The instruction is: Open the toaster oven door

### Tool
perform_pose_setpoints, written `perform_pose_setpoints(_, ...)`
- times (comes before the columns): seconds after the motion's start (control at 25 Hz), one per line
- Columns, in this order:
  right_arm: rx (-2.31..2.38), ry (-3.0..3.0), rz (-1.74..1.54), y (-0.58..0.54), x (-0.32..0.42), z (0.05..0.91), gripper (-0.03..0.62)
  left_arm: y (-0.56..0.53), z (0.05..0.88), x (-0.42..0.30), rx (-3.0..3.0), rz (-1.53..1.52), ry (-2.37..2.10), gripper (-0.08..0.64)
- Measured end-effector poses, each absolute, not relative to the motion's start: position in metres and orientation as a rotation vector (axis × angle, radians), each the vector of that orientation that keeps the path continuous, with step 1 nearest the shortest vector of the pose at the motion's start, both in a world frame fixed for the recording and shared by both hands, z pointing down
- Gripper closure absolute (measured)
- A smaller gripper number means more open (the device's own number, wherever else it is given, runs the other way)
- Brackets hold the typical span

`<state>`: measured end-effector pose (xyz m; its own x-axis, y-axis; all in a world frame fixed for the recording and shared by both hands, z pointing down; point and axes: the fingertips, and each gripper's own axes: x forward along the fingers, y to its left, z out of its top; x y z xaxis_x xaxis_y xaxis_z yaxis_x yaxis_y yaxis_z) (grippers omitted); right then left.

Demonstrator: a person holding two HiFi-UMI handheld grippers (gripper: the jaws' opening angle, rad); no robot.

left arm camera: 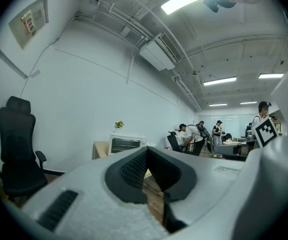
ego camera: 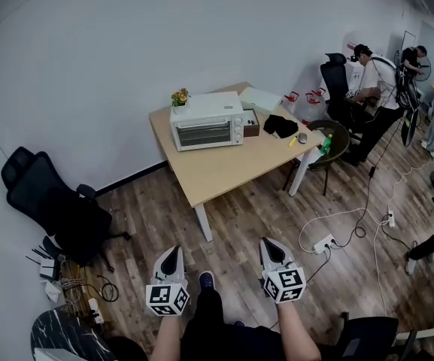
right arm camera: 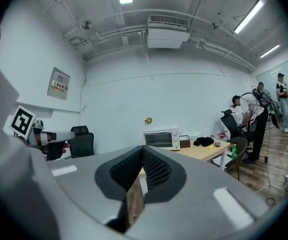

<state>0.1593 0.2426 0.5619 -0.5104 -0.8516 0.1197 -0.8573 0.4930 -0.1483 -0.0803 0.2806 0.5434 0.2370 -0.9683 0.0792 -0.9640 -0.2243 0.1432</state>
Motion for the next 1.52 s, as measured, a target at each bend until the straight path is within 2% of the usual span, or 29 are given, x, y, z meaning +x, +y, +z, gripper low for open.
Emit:
perform_pose_setpoints(1.08,1.494,-2.662,0.286,0.099,0.113,0.566,0.580,0.138,0.556,-0.128,2.325,-0.001,-1.857,0.565)
perform_pose_setpoints(1.52,1.514,-2.635,0.315,0.005,0.062,0.557,0.580,0.040,0.547,-0.180,2.325,-0.005,-1.824,0.565)
